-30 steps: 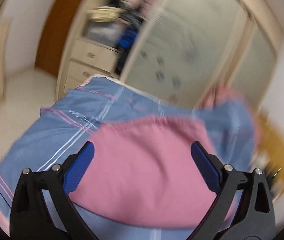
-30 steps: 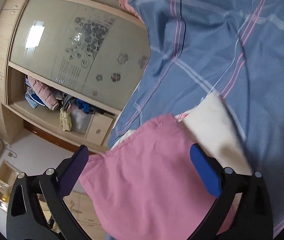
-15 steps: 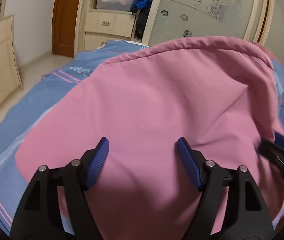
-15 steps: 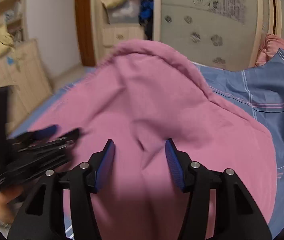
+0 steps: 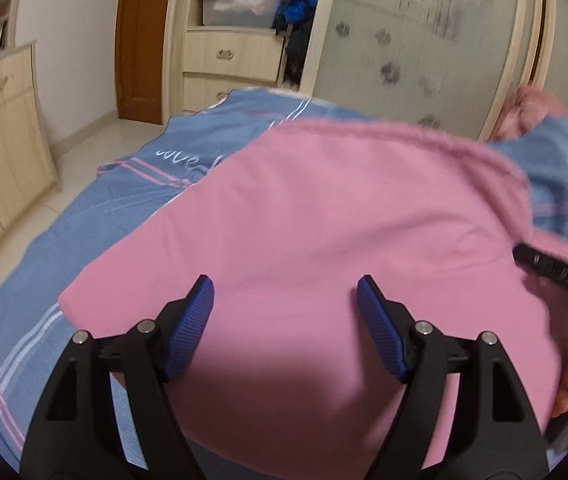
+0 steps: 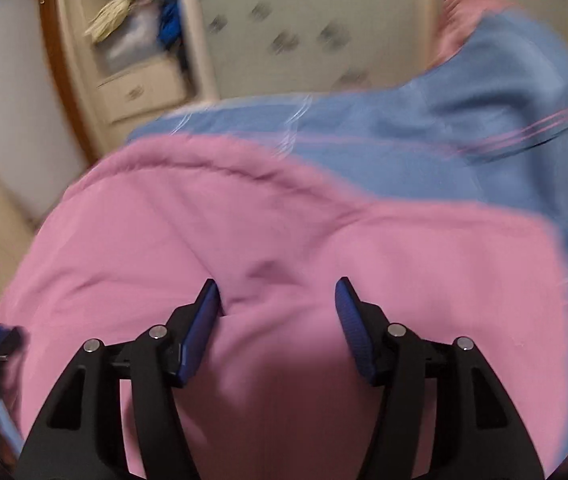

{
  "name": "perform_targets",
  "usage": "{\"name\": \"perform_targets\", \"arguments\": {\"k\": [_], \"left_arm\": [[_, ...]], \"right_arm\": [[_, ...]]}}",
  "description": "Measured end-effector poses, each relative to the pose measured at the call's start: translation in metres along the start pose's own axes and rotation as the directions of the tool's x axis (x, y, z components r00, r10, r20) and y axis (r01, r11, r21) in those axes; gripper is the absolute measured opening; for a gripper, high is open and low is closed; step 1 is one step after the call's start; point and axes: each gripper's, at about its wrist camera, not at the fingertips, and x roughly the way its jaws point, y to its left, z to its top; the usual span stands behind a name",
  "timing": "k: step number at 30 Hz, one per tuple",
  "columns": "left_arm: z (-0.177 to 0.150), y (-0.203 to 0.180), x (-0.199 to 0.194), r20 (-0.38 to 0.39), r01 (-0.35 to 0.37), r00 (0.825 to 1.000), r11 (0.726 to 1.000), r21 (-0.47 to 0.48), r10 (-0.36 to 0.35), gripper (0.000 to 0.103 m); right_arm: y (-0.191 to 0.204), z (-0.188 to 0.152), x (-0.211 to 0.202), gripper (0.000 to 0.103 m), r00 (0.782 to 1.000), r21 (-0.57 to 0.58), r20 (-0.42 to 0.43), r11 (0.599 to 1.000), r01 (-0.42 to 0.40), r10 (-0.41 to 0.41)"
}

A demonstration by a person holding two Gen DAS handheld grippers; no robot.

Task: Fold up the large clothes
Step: 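Release the hem with both tools and smooth the folded pink bundle flat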

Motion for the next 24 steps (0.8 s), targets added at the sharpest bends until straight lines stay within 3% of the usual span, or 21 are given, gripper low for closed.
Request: {"name": "perform_targets", "arguments": {"k": [1, 2, 3, 5, 6, 9, 12, 13, 14, 16, 20, 21, 22, 24], "left_arm": [[0.001, 0.000, -0.004, 0.022, 0.019, 1.000, 1.000, -0.011, -0.019, 0.082], [-0.002, -0.001, -0.009, 0.039, 0.027, 0.999, 1.000, -0.010, -0.026, 0.083], [-0.005, -0.004, -0.011, 0.046, 0.029, 0.999, 1.000, 0.002, -0.029, 0.083], [-0.013, -0.013, -0.008, 0.025, 0.045, 0.999, 0.998, 0.036, -0.046, 0.083], [-0.017, -0.018, -0.007, 0.024, 0.054, 0.998, 0.996, 0.067, -0.055, 0.083], [-0.022, -0.032, -0.006, 0.040, -0.013, 0.999, 0.989, 0.150, 0.007, 0.083], [-0.020, -0.026, -0.010, 0.034, 0.024, 0.999, 0.993, 0.119, -0.028, 0.084], [-0.019, -0.022, -0.010, 0.029, 0.038, 0.999, 0.995, 0.094, -0.041, 0.085], [-0.017, -0.017, -0.010, 0.027, 0.050, 0.998, 0.997, 0.066, -0.052, 0.085], [-0.015, -0.012, -0.007, 0.023, 0.060, 0.998, 0.998, 0.036, -0.061, 0.085], [-0.018, -0.016, -0.003, 0.012, 0.048, 0.999, 0.997, 0.053, -0.049, 0.086], [-0.018, -0.017, -0.001, 0.008, 0.038, 0.999, 0.997, 0.061, -0.039, 0.087], [-0.018, -0.018, 0.001, 0.003, 0.028, 1.000, 0.997, 0.068, -0.029, 0.087], [-0.019, -0.018, 0.003, -0.009, 0.032, 0.999, 0.996, 0.081, -0.031, 0.087]], "right_arm": [[-0.007, 0.006, -0.001, 0.060, 0.993, 0.000, 0.018, 0.993, 0.119, -0.119], [-0.020, 0.002, 0.005, 0.060, 0.972, 0.006, -0.009, 0.972, 0.233, -0.233], [-0.035, -0.004, 0.021, 0.061, 0.965, 0.010, -0.071, 0.968, 0.252, -0.250], [-0.064, -0.021, 0.053, 0.065, 0.965, 0.054, -0.192, 0.980, 0.194, -0.180], [-0.071, -0.025, 0.057, 0.066, 0.968, 0.077, -0.186, 0.980, 0.185, -0.168], [-0.067, -0.027, 0.062, 0.070, 0.956, 0.049, -0.192, 0.971, 0.236, -0.222], [-0.061, -0.017, 0.048, 0.072, 0.945, 0.040, -0.195, 0.961, 0.274, -0.261], [-0.063, -0.011, 0.037, 0.072, 0.953, 0.072, -0.168, 0.961, 0.265, -0.251], [-0.058, -0.006, 0.015, 0.072, 0.977, 0.128, -0.093, 0.971, 0.201, -0.190], [-0.038, 0.000, -0.011, 0.072, 0.997, 0.137, -0.004, 0.987, 0.080, -0.081], [0.038, 0.013, 0.000, 0.072, 0.995, -0.058, -0.086, 0.996, -0.064, 0.058], [0.047, 0.014, 0.010, 0.072, 0.993, -0.086, -0.106, 0.995, -0.060, 0.050], [0.054, 0.011, 0.029, 0.076, 0.992, -0.105, -0.127, 0.994, -0.026, 0.012], [0.051, 0.001, 0.060, 0.094, 0.987, -0.065, -0.158, 0.998, -0.005, -0.006]]}}
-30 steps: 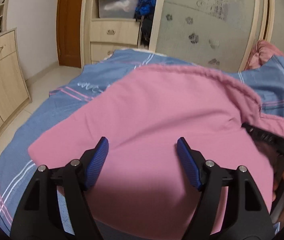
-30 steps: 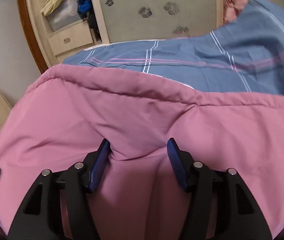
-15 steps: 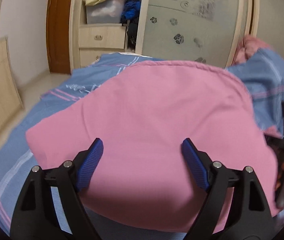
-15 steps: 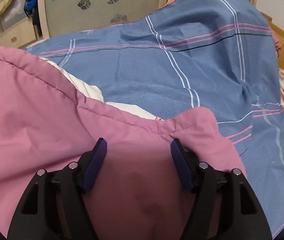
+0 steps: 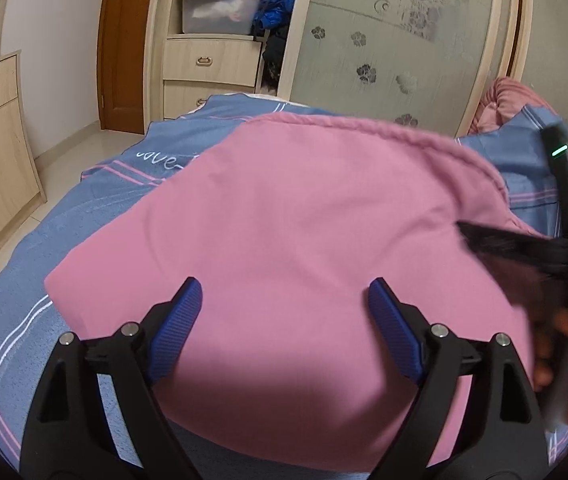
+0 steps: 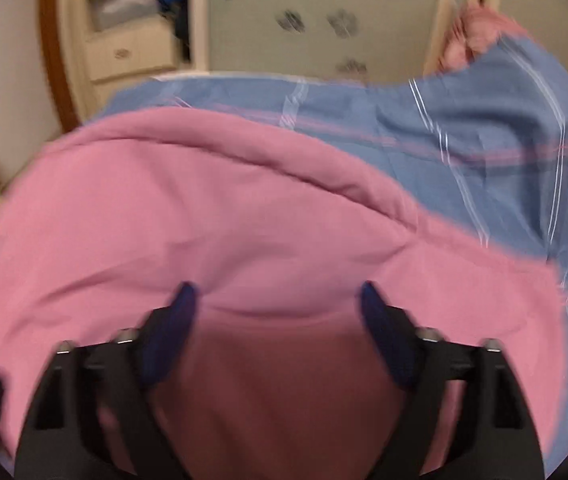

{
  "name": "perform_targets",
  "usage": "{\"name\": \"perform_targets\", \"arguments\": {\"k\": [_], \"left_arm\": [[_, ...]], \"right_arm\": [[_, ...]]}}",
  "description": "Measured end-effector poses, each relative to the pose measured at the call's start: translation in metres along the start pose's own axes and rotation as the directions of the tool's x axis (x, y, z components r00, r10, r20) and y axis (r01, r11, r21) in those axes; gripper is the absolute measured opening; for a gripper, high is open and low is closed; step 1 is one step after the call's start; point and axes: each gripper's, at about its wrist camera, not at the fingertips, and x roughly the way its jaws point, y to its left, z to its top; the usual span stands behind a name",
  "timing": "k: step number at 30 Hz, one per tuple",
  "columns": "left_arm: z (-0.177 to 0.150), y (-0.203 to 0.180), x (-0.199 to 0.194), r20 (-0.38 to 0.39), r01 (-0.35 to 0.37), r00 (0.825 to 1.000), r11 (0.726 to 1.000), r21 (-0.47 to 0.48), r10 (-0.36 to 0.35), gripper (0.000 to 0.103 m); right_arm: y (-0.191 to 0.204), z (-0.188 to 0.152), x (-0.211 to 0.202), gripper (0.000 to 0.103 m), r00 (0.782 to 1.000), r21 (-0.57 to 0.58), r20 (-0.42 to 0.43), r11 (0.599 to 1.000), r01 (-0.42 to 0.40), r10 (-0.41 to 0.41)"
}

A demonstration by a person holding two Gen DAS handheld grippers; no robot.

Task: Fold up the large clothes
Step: 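Release the hem with both tools and smooth the folded pink bundle flat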

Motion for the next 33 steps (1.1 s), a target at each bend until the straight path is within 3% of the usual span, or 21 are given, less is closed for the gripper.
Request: {"name": "perform_targets", "arguments": {"k": [4, 6, 8, 10, 13, 14, 16, 17, 19, 21, 24, 28, 31, 33], "left_arm": [[-0.001, -0.007, 0.002, -0.005, -0.005, 1.000, 0.998, 0.057, 0.006, 0.087], [-0.001, -0.008, 0.000, 0.006, -0.011, 1.000, 0.998, 0.056, 0.011, 0.088], [0.000, -0.001, -0.004, 0.009, 0.034, 0.999, 0.999, 0.007, -0.034, 0.089], [0.002, 0.009, -0.005, 0.008, 0.066, 0.998, 0.997, -0.044, -0.066, 0.091], [0.002, 0.021, 0.002, -0.015, 0.032, 0.999, 0.997, -0.068, -0.033, 0.091], [0.001, 0.024, 0.004, -0.020, 0.019, 1.000, 0.998, -0.065, -0.021, 0.091], [-0.001, 0.021, 0.006, -0.025, 0.002, 1.000, 0.999, -0.043, -0.003, 0.091], [-0.002, 0.020, 0.006, -0.025, -0.009, 1.000, 0.999, -0.034, 0.009, 0.091], [-0.002, 0.017, -0.001, -0.003, -0.016, 1.000, 0.999, -0.037, 0.016, 0.091], [-0.002, 0.020, -0.011, 0.025, 0.049, 0.999, 0.996, -0.070, -0.048, 0.091], [0.000, 0.022, -0.017, 0.039, 0.077, 0.997, 0.992, -0.105, -0.073, 0.091], [-0.002, 0.024, -0.009, 0.008, 0.021, 1.000, 0.995, -0.096, -0.020, 0.091], [0.000, 0.029, -0.010, 0.009, 0.022, 1.000, 0.993, -0.113, -0.022, 0.091], [-0.001, 0.033, -0.008, -0.004, 0.018, 1.000, 0.993, -0.119, -0.018, 0.091]], "right_arm": [[-0.014, -0.003, 0.017, 0.101, 0.998, 0.072, -0.009, 0.995, -0.062, 0.063], [-0.017, -0.003, 0.007, 0.100, 0.998, 0.066, 0.000, 0.995, -0.069, 0.069], [-0.024, -0.007, -0.017, 0.099, 0.995, 0.072, 0.039, 0.993, -0.093, 0.090], [-0.045, -0.024, -0.056, 0.099, 0.991, 0.097, 0.131, 0.994, -0.040, 0.027], [-0.088, -0.053, -0.054, 0.099, 0.990, 0.118, 0.069, 0.986, 0.116, -0.125], [-0.105, -0.064, -0.045, 0.102, 0.993, 0.137, 0.034, 0.985, 0.106, -0.112], [-0.136, -0.083, -0.034, 0.102, 1.000, 0.214, 0.004, 0.977, -0.008, 0.007], [-0.139, -0.085, -0.037, 0.102, 1.000, 0.229, -0.001, 0.973, -0.012, 0.013], [-0.131, -0.082, -0.045, 0.102, 1.000, 0.217, -0.008, 0.976, 0.026, -0.025], [-0.123, -0.077, -0.061, 0.101, 0.999, 0.242, 0.031, 0.970, 0.015, -0.023], [-0.105, -0.065, -0.084, 0.101, 0.986, 0.253, 0.140, 0.959, -0.127, 0.093], [-0.055, -0.019, -0.083, 0.097, 0.967, 0.175, 0.163, 0.959, -0.224, 0.197], [-0.005, 0.012, -0.065, 0.087, 0.977, 0.054, 0.122, 0.981, -0.184, 0.177], [0.020, 0.023, -0.027, 0.086, 0.994, 0.007, 0.044, 0.995, -0.101, 0.100]]}}
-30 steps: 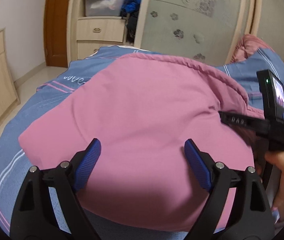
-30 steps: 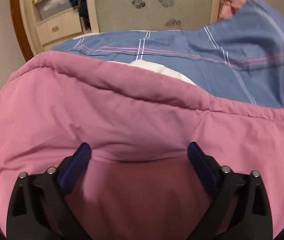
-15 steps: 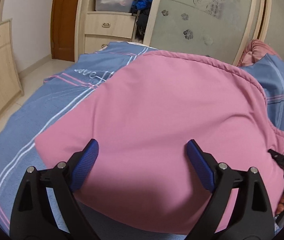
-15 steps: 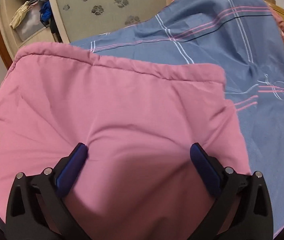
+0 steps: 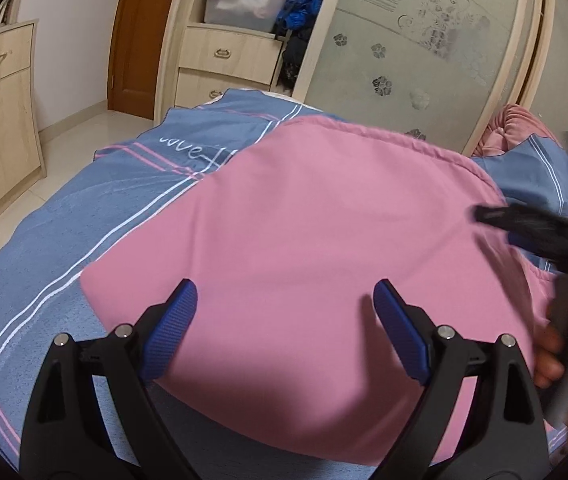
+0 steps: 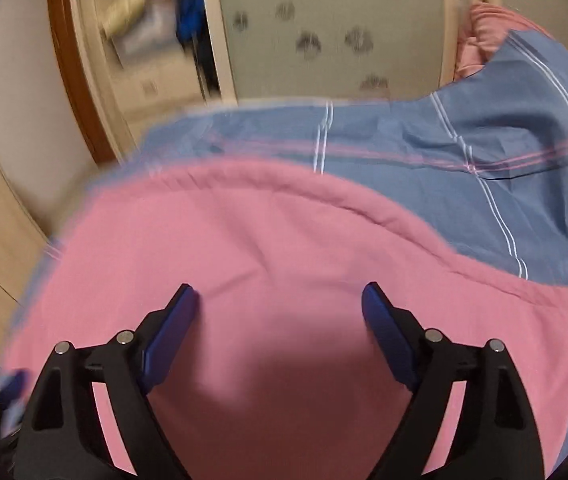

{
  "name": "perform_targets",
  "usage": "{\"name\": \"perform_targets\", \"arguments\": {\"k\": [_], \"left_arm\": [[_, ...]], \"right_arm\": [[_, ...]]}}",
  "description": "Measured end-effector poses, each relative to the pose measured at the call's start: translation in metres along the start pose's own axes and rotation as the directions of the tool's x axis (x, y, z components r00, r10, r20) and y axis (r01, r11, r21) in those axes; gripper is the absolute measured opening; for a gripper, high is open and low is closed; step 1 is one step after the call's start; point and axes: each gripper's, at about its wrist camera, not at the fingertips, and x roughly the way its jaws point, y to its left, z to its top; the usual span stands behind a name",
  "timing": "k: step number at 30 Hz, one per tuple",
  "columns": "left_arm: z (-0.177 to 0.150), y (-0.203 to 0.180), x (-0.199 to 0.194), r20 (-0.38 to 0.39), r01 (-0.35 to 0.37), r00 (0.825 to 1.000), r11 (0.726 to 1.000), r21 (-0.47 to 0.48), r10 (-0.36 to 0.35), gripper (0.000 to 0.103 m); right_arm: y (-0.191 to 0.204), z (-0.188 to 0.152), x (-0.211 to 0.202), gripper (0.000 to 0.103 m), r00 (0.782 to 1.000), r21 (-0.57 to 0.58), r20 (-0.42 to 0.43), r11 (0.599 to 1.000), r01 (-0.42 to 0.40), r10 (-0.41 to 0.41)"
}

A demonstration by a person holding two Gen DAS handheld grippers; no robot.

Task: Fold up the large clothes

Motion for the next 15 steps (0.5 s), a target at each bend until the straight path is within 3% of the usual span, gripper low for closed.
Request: {"name": "perform_targets", "arguments": {"k": [3, 7, 10, 12, 15], "left_arm": [[-0.002, 0.000, 0.004, -0.021, -0.003, 1.000, 1.000, 0.022, 0.003, 0.091], [0.000, -0.003, -0.011, 0.016, 0.017, 1.000, 0.999, 0.028, -0.017, 0.091], [0.003, -0.007, -0.039, 0.082, 0.081, 0.993, 0.996, 0.024, -0.082, 0.091], [0.004, -0.015, -0.064, 0.146, 0.085, 0.985, 0.994, 0.073, -0.095, 0.094], [-0.001, -0.029, -0.098, 0.197, 0.098, 0.972, 0.982, 0.161, -0.129, 0.096]], "right_arm": [[0.003, -0.002, 0.038, 0.092, 0.999, -0.016, -0.040, 0.999, 0.035, -0.036], [-0.002, -0.004, 0.025, 0.094, 1.000, 0.011, -0.003, 1.000, 0.020, -0.020], [-0.004, -0.023, -0.028, 0.095, 0.996, 0.062, 0.090, 0.998, 0.013, -0.018], [0.003, -0.052, -0.083, 0.101, 0.978, 0.073, 0.203, 0.997, 0.039, -0.053], [-0.011, -0.098, -0.155, 0.102, 0.948, 0.128, 0.283, 0.985, 0.112, -0.145]]}}
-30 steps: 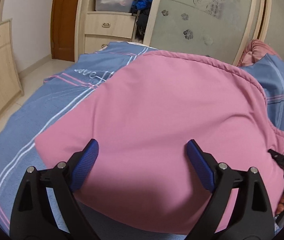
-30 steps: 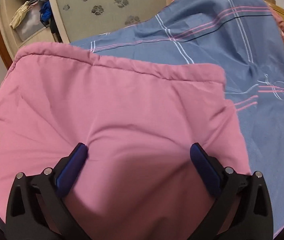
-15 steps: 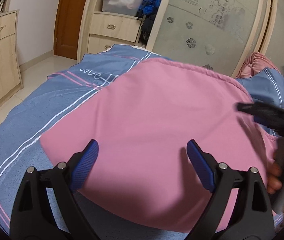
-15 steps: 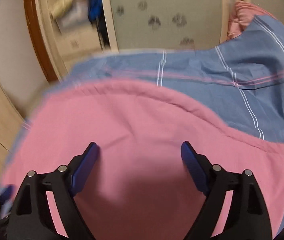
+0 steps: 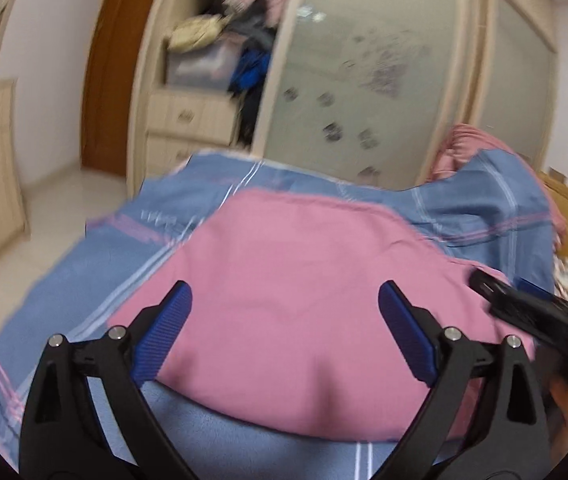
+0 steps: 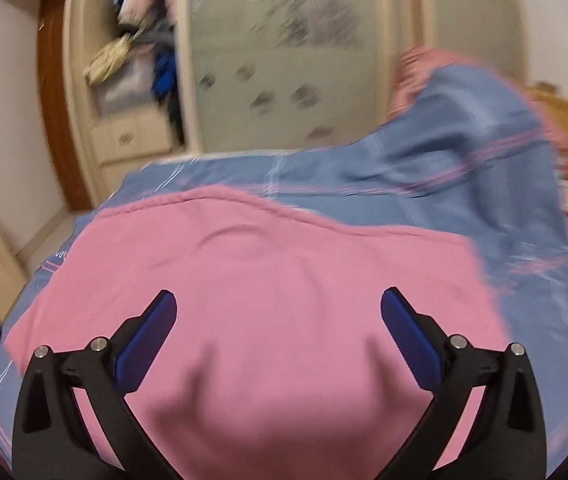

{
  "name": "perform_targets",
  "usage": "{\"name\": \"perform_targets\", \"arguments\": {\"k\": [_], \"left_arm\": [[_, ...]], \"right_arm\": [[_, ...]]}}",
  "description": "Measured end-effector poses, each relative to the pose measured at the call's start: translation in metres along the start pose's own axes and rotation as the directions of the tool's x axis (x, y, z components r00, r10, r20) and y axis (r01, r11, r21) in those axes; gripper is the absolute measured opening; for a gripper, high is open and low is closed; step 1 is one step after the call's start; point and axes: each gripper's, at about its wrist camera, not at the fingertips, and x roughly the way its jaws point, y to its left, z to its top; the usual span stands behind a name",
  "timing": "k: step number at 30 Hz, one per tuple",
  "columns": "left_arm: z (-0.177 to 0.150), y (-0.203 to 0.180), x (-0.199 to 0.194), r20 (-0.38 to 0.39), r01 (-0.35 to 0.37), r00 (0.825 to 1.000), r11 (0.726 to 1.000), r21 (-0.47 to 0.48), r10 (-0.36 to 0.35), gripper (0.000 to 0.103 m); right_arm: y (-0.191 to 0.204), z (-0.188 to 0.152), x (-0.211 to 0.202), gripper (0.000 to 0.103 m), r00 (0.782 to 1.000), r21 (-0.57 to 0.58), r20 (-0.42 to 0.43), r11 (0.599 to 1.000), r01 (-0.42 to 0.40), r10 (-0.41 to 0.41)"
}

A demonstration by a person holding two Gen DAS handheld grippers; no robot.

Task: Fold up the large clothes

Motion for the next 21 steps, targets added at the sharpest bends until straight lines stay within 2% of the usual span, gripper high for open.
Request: {"name": "perform_targets", "arguments": {"k": [4, 6, 9, 14, 21], "left_arm": [[-0.005, -0.027, -0.060, 0.040, 0.024, 0.999, 0.998, 0.063, -0.026, 0.098], [-0.011, -0.043, -0.095, 0.062, 0.035, 0.997, 0.996, 0.080, -0.040, 0.100], [-0.012, -0.066, -0.144, 0.090, 0.051, 0.994, 0.990, 0.129, -0.063, 0.101], [-0.010, -0.094, -0.223, 0.165, 0.025, 0.985, 0.981, 0.190, -0.057, 0.101], [-0.010, -0.108, -0.307, 0.250, -0.012, 0.968, 0.985, 0.170, -0.031, 0.101]], "right_arm": [[-0.038, -0.026, -0.077, 0.102, 0.998, 0.088, 0.043, 0.996, 0.034, -0.038], [-0.051, -0.035, -0.110, 0.102, 0.994, 0.092, 0.056, 0.992, 0.092, -0.097], [-0.060, -0.037, -0.147, 0.102, 0.991, 0.101, 0.067, 0.989, 0.109, -0.116], [-0.052, -0.034, -0.221, 0.102, 0.978, 0.056, 0.159, 0.990, 0.128, -0.135], [-0.034, -0.038, -0.303, 0.102, 0.962, -0.007, 0.241, 0.990, 0.137, -0.132]]}}
